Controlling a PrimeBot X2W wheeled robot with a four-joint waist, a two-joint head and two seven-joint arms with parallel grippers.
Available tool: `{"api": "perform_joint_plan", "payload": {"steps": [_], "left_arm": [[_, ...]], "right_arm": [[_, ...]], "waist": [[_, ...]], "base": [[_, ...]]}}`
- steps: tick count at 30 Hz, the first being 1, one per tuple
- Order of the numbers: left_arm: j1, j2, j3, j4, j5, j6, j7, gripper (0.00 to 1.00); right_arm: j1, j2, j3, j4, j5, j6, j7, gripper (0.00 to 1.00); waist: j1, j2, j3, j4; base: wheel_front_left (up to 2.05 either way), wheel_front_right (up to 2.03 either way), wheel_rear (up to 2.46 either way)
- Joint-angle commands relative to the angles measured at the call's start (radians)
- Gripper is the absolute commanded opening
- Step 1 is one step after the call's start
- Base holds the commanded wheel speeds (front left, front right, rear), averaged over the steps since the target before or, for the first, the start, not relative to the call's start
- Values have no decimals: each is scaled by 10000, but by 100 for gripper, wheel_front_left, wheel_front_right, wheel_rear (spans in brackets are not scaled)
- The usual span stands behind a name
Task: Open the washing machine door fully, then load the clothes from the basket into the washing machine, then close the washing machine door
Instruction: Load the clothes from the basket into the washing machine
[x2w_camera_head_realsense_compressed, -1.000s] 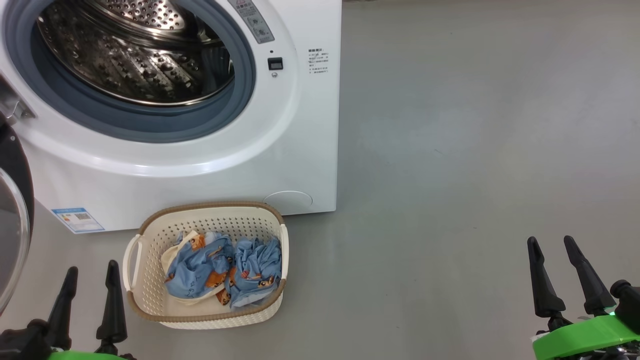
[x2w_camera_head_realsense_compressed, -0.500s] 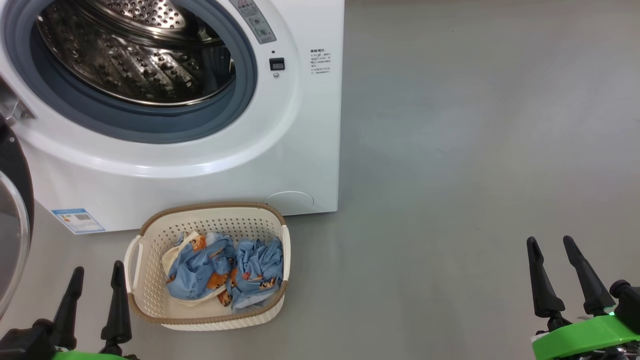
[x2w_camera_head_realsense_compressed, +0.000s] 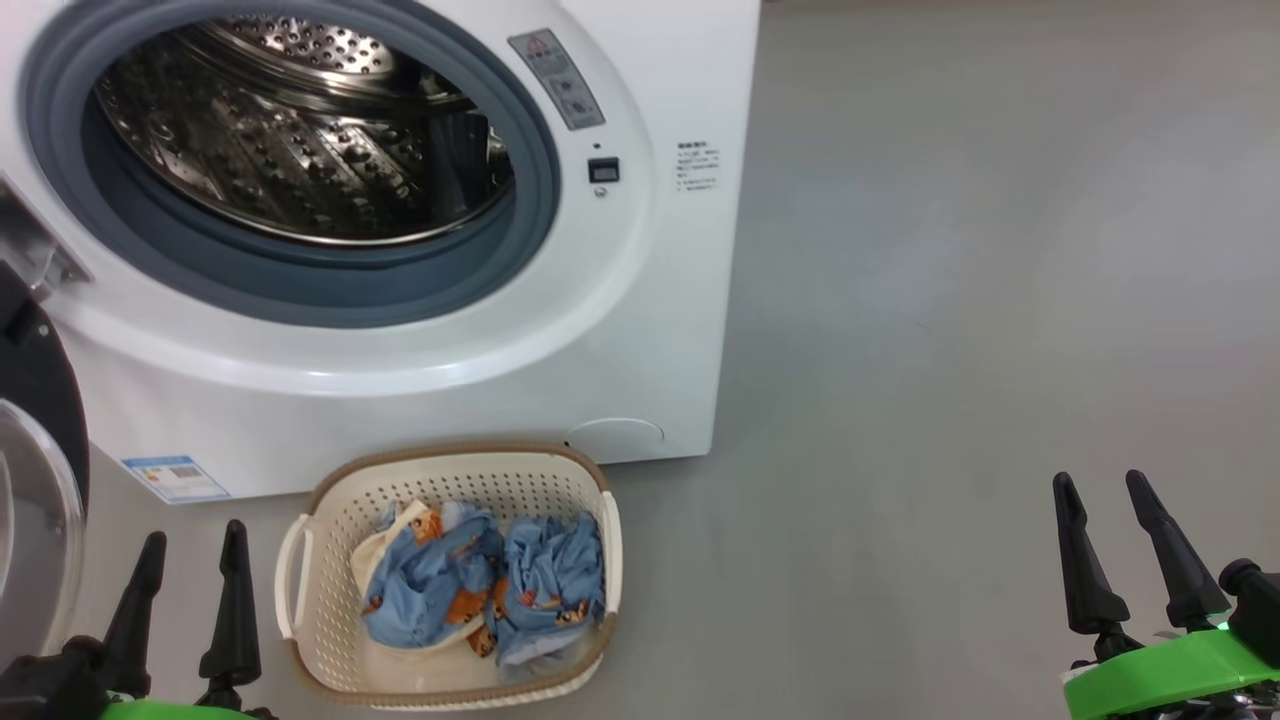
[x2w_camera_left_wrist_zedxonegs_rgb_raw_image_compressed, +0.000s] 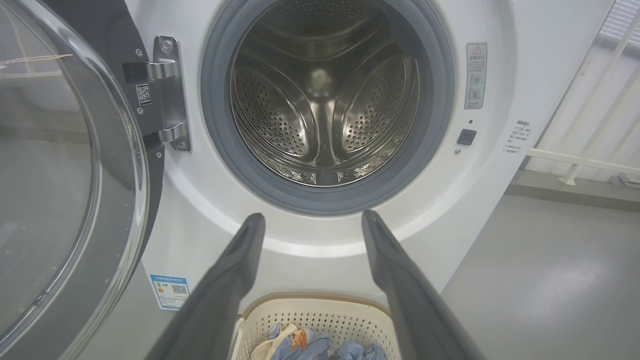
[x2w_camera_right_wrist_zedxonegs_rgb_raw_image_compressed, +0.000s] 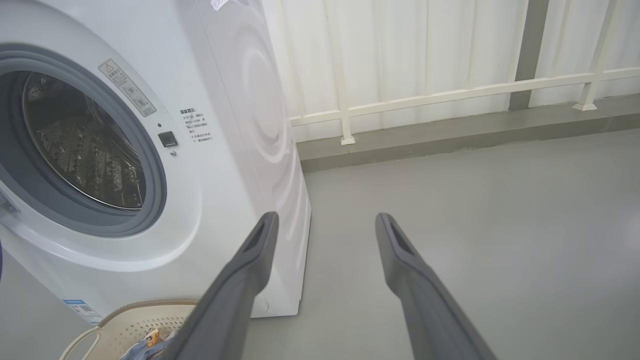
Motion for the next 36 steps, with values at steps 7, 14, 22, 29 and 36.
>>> {"api": "perform_joint_plan", "payload": {"steps": [7, 14, 22, 29, 36], "left_arm": [[-437, 284, 314, -266, 85, 6, -63, 100], [-513, 228, 301, -162, 194, 6, -63, 100], [-550, 112, 132, 61, 186, 6, -63, 100], [-800, -2, -340, 467, 54, 6, -63, 100], [-1369, -92, -800, 1516, -65, 6, -63, 100]], "right_arm": [[-204, -151, 198, -294, -86, 56, -122, 100], [-247, -131, 171, -300, -106, 56, -122, 100], [-323, -95, 203, -337, -126, 56, -122, 100], [-550, -23, 180, -398, -132, 56, -122, 100], [-923, 68, 174, -489, -171, 56, -122, 100]], "waist": [[0, 0, 88, -7], [0, 0, 169, -12], [0, 0, 316, -23], [0, 0, 730, -6], [0, 0, 1440, -27]], "base": [[57, -107, 50], [7, -7, 0], [0, 0, 0], [0, 0, 0], [0, 0, 0]]}}
